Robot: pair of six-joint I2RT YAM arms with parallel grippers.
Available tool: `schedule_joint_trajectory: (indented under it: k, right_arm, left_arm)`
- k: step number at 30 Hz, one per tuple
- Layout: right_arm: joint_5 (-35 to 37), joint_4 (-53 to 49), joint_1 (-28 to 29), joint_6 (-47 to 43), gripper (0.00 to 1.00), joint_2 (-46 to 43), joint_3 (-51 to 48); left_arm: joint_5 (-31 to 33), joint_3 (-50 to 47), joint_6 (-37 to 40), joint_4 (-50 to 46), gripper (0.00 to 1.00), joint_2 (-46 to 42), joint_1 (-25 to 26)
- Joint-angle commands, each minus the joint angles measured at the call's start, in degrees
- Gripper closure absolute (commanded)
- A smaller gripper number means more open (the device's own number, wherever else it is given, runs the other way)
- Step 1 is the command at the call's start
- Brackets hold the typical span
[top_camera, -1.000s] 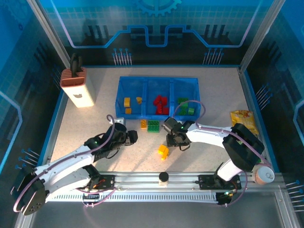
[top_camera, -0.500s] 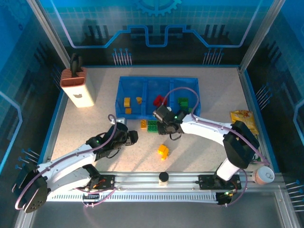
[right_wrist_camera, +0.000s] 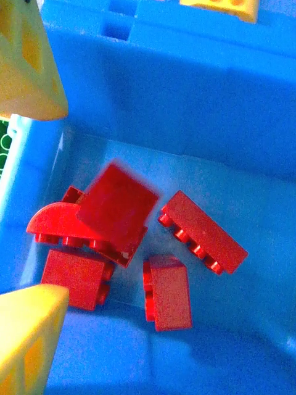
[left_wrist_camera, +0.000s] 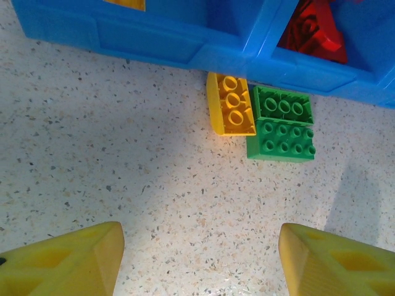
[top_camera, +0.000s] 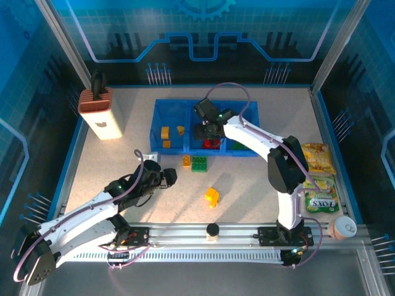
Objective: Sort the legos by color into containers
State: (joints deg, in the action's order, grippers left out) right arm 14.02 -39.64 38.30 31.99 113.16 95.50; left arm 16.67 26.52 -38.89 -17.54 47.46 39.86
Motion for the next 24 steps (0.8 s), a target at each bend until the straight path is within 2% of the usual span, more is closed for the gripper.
schedule_joint_trajectory:
  k: [1,5,14,24]
  right_arm:
    - [-0.91,-2.78,1.13,-0.66,0.25,-1.27,0.87]
    - [-0.85,-0.46,2.44,0.72,0.26,-6.0,-4.42]
    - [-0.48,8.21,4.52,4.91,0.28,-20.11,-24.99]
    - [-1.1,14.48,7.1,11.51,0.3,-29.88,-43.86]
  left_arm:
    - [1.61,-0.64,0.57,-2.89,0.32,-1.65,-0.71]
    - [0.38,-0.87,0.62,-1.47,0.32,-0.6,-0.8]
    - [-2.68,0.71,0.92,4.22,0.26,7.04,-0.9]
    - [-8.06,5.39,1.44,12.06,0.27,20.79,-0.97]
